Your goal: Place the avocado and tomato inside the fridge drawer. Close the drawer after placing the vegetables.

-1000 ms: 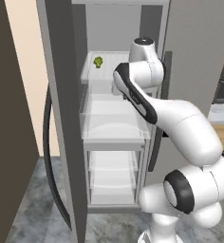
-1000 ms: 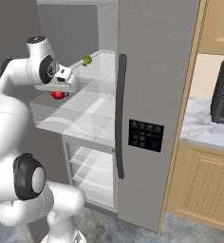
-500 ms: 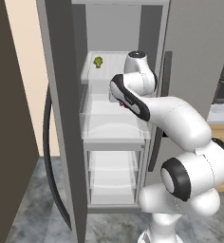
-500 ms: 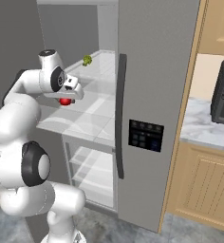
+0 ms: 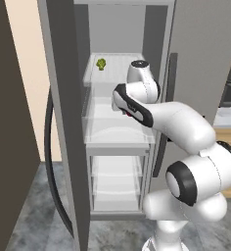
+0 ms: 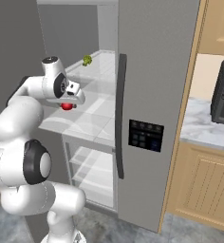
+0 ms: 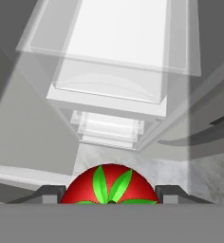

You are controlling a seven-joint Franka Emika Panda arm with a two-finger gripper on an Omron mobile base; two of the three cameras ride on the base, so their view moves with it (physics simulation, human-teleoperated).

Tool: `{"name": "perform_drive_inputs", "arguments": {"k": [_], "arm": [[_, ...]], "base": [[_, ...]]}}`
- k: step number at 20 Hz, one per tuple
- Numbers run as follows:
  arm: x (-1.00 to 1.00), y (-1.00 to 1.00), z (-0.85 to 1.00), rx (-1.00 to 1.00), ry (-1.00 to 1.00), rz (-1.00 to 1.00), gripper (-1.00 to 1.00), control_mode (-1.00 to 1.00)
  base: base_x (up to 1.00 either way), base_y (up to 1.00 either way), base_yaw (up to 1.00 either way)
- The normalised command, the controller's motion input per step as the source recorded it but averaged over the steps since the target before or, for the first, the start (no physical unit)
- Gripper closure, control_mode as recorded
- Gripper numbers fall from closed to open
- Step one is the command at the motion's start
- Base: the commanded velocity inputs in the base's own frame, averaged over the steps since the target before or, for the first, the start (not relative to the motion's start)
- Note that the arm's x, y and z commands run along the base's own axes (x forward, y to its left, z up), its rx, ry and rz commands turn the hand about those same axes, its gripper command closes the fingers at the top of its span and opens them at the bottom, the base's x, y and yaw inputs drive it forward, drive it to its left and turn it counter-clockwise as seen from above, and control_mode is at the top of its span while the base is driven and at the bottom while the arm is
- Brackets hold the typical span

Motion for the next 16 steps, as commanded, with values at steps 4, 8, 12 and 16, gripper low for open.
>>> {"name": "perform_drive_inputs", "arguments": {"k": [4, 8, 12, 16], "arm": [[0.0, 0.0, -0.26, 0.0, 0.0, 0.0, 1.0, -1.0], [0.0, 0.0, -0.27, 0.0, 0.0, 0.0, 1.0, -1.0], [0.0, 0.0, -0.25, 0.0, 0.03, 0.0, 1.0, -1.0], [0.49, 0.0, 0.0, 0.0, 0.0, 0.0, 1.0, -1.0]], "base": [[0.0, 0.0, 0.0], [0.0, 0.0, 0.0], [0.0, 0.0, 0.0], [0.0, 0.0, 0.0]]}}
